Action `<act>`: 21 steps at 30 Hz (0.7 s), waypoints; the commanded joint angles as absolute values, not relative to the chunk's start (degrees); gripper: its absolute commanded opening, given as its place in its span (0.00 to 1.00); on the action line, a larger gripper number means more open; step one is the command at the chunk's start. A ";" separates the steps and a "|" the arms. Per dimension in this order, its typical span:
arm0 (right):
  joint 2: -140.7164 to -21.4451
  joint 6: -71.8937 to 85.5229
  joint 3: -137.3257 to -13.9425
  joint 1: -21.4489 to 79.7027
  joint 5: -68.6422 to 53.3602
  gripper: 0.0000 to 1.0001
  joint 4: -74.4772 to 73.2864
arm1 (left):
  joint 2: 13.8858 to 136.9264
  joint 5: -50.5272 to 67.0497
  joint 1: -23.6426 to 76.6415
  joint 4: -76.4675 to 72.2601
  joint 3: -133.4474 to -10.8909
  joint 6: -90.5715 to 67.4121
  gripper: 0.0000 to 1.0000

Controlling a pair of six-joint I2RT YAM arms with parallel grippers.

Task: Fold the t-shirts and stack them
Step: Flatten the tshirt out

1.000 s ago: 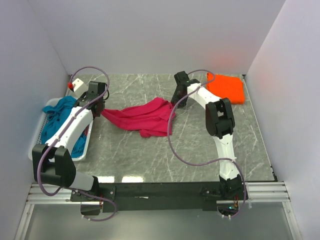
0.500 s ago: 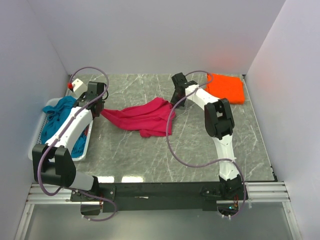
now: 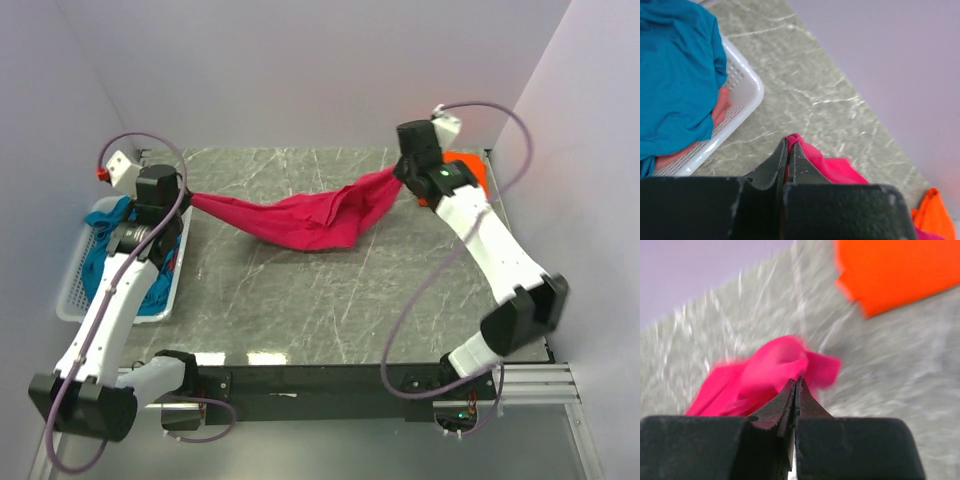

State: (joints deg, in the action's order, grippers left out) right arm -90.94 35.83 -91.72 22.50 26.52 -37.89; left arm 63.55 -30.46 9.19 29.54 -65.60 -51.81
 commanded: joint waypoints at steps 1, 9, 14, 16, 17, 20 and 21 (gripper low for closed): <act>-83.43 33.75 -90.00 21.80 39.27 0.00 -42.97 | 59.95 -30.15 8.96 27.95 -67.76 -52.38 0.01; -63.48 26.99 -90.96 21.01 46.57 0.00 -41.57 | 51.86 -28.74 8.96 27.60 -72.68 -51.33 0.01; -56.09 22.95 -94.92 21.01 48.77 0.00 -41.13 | 46.59 -24.27 8.96 25.58 -76.89 -48.70 0.01; -53.01 21.02 -96.67 21.01 48.87 0.00 -40.78 | 44.05 -23.21 8.96 24.79 -78.30 -48.17 0.01; -52.04 20.22 -97.38 21.01 48.69 0.00 -40.61 | 43.16 -22.77 8.96 24.26 -78.66 -47.21 0.01; -49.40 17.32 -100.89 21.01 47.64 0.00 -40.08 | 40.26 -20.31 8.96 22.06 -79.54 -45.88 0.01; -48.87 16.97 -102.46 21.01 47.38 0.00 -40.17 | 39.91 -18.65 8.96 21.80 -79.80 -45.53 0.01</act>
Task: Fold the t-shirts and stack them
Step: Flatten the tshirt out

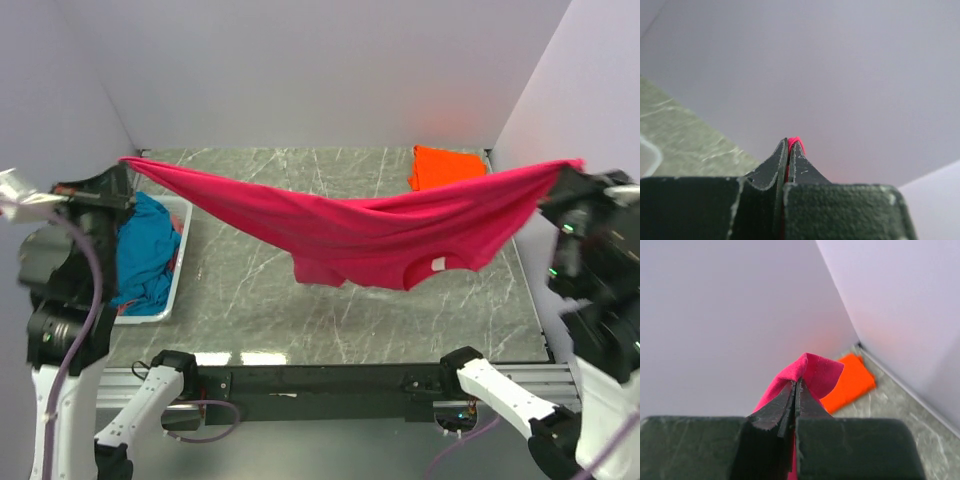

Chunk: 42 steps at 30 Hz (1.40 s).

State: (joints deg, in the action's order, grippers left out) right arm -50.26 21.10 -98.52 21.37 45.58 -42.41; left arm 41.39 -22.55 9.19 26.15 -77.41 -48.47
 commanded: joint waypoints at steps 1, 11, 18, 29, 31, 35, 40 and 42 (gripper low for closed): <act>-48.78 16.18 -103.09 21.01 47.37 0.00 -40.34 | 39.55 -18.20 8.96 21.88 -79.98 -45.44 0.01; -62.21 17.72 -99.06 9.38 42.23 0.00 -40.24 | 54.28 -14.95 8.96 22.59 -70.51 -49.30 0.01; -85.02 19.77 -89.65 0.26 19.44 0.00 -30.76 | 72.05 -5.57 8.96 18.12 -58.46 -53.00 0.01; -89.31 23.72 -81.94 12.02 17.60 0.86 -36.57 | 78.50 -6.14 9.14 15.64 -51.86 -53.44 0.01; -84.74 24.95 -74.06 19.02 15.04 0.86 -35.95 | 77.00 -6.85 9.14 15.99 -51.68 -53.35 0.00; -79.11 27.50 -62.42 33.16 8.45 0.87 -35.95 | 75.33 -7.91 9.14 15.65 -50.98 -53.00 0.00; -77.78 33.03 -54.85 52.70 3.78 0.84 -39.10 | 74.80 -6.68 9.14 14.42 -50.45 -52.73 0.01; -80.05 35.15 -54.75 62.51 3.69 0.83 -40.07 | 74.80 -6.07 9.23 14.33 -50.27 -52.82 0.01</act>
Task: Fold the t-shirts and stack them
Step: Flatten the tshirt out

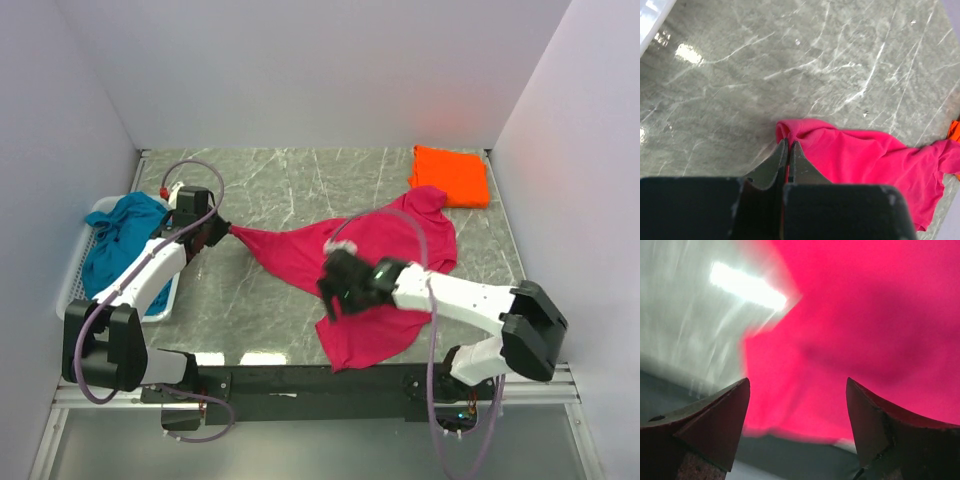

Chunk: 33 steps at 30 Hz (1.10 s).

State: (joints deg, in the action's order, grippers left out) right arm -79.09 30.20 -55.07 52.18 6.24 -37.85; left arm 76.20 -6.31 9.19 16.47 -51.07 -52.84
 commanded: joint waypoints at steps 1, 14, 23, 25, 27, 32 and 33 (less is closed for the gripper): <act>-81.20 36.81 -55.45 65.19 5.00 0.83 -41.38 | 74.97 -6.06 9.23 14.24 -50.10 -52.91 0.00; -95.19 42.45 -59.42 78.40 8.26 0.54 -45.62 | 73.83 -8.61 9.76 15.21 -48.95 -53.09 0.01; -90.47 50.27 -59.07 72.88 21.87 0.00 -55.19 | 73.30 -10.02 9.84 15.82 -49.57 -53.00 0.01; -86.94 49.14 -57.92 65.42 24.94 0.00 -54.85 | 73.65 -10.46 9.84 15.73 -50.01 -53.09 0.00; -81.84 44.51 -58.09 57.01 26.28 0.00 -52.75 | 74.09 -10.37 9.84 15.82 -51.14 -53.09 0.00; -76.03 33.77 -61.33 37.12 26.89 0.00 -40.72 | 77.07 -10.99 9.84 15.82 -54.92 -52.91 0.01; -75.94 30.36 -62.22 33.87 26.55 0.00 -38.52 | 77.52 -11.07 9.84 15.73 -56.50 -52.91 0.01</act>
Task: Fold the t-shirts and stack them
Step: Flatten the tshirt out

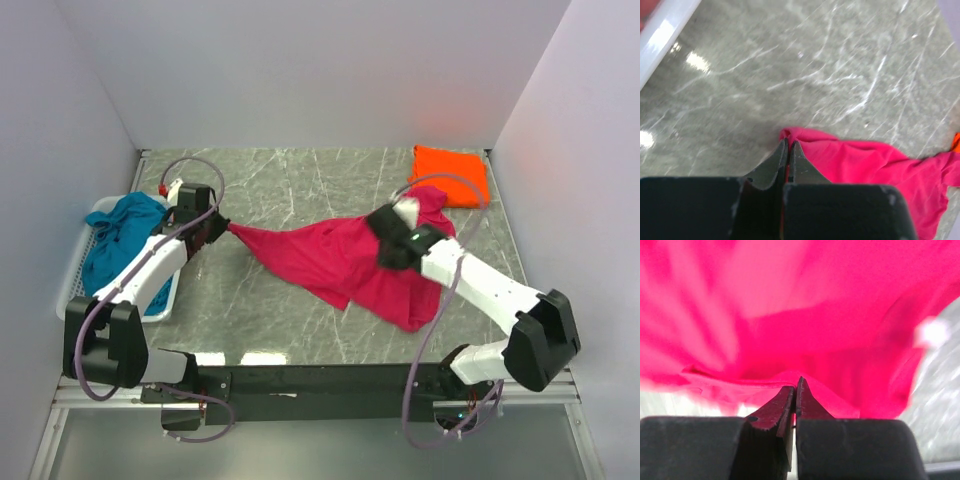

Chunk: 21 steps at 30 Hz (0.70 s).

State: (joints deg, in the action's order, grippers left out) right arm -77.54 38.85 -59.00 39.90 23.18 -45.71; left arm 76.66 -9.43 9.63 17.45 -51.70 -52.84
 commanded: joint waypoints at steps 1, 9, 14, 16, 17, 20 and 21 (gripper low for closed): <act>-76.11 28.67 -63.36 28.53 25.93 0.00 -34.84 | 78.82 -10.99 9.84 15.65 -57.38 -52.74 0.01; -80.07 15.31 -82.16 14.51 33.20 0.00 -29.88 | 83.24 -13.97 9.84 18.98 -72.75 -51.50 0.01; -75.26 8.10 -91.74 13.80 35.94 0.00 -30.06 | 77.97 -14.42 9.93 17.05 -76.81 -49.05 0.01; -72.87 4.41 -93.51 13.80 35.95 0.00 -30.06 | 74.28 -13.71 10.11 16.09 -78.22 -47.56 0.01; -70.08 3.44 -94.99 13.89 35.86 0.00 -30.15 | 72.79 -13.80 10.28 16.08 -78.66 -47.11 0.01; -63.91 -2.19 -96.59 13.80 32.79 0.00 -30.24 | 66.99 -14.33 11.51 15.73 -80.15 -44.74 0.01; -62.42 -4.81 -96.85 13.80 31.30 0.00 -30.41 | 64.10 -13.80 12.38 15.65 -81.20 -44.04 0.01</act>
State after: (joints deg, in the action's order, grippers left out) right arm -69.58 4.47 -92.73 14.06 31.57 -32.21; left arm 71.48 -11.94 11.11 19.00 -76.71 -48.25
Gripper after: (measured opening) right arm 0.020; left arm 0.020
